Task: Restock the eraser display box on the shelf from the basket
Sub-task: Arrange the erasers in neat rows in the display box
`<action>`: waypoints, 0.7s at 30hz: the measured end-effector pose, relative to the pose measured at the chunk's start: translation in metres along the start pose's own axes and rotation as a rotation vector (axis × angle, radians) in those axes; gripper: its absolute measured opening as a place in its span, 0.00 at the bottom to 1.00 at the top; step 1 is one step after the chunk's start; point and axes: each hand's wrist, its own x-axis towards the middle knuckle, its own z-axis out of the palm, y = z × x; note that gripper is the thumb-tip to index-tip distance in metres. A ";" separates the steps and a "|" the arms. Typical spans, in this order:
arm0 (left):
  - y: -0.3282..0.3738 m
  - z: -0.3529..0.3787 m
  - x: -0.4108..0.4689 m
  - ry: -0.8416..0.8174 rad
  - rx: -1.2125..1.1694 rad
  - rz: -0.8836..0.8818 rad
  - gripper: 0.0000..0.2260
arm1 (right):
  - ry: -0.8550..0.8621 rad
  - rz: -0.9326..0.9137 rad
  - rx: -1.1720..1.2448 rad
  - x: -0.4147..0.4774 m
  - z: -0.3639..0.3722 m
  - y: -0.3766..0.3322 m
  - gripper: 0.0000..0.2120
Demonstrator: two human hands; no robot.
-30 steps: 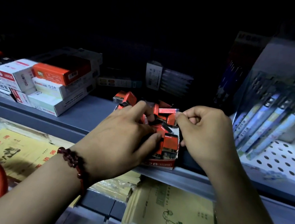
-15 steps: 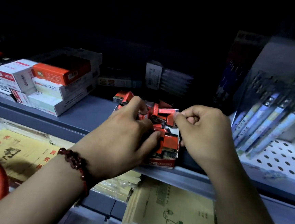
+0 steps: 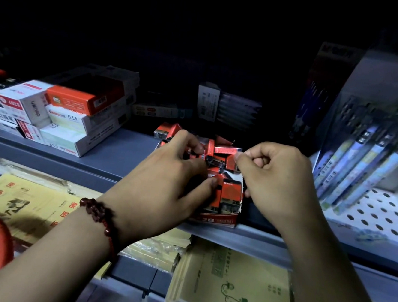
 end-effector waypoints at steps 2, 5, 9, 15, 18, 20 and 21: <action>0.000 0.000 0.000 -0.006 0.009 0.009 0.20 | -0.003 0.005 -0.001 0.001 0.000 0.000 0.12; 0.001 -0.002 0.000 -0.021 0.012 0.019 0.17 | -0.007 0.005 -0.011 0.001 0.001 0.000 0.11; 0.001 -0.003 0.001 -0.040 0.001 0.023 0.15 | 0.000 0.006 0.002 0.001 0.001 0.000 0.11; 0.002 -0.003 0.001 -0.034 0.011 0.019 0.13 | -0.002 -0.001 -0.005 0.001 0.001 0.000 0.11; 0.001 -0.003 0.001 -0.044 -0.001 0.016 0.11 | -0.002 -0.001 0.000 0.001 0.001 0.000 0.11; 0.001 -0.003 0.001 -0.044 -0.004 0.015 0.11 | 0.000 -0.001 -0.002 0.001 0.001 0.000 0.11; 0.000 -0.002 0.001 -0.040 -0.002 0.014 0.12 | -0.001 -0.001 -0.002 0.001 0.001 0.000 0.11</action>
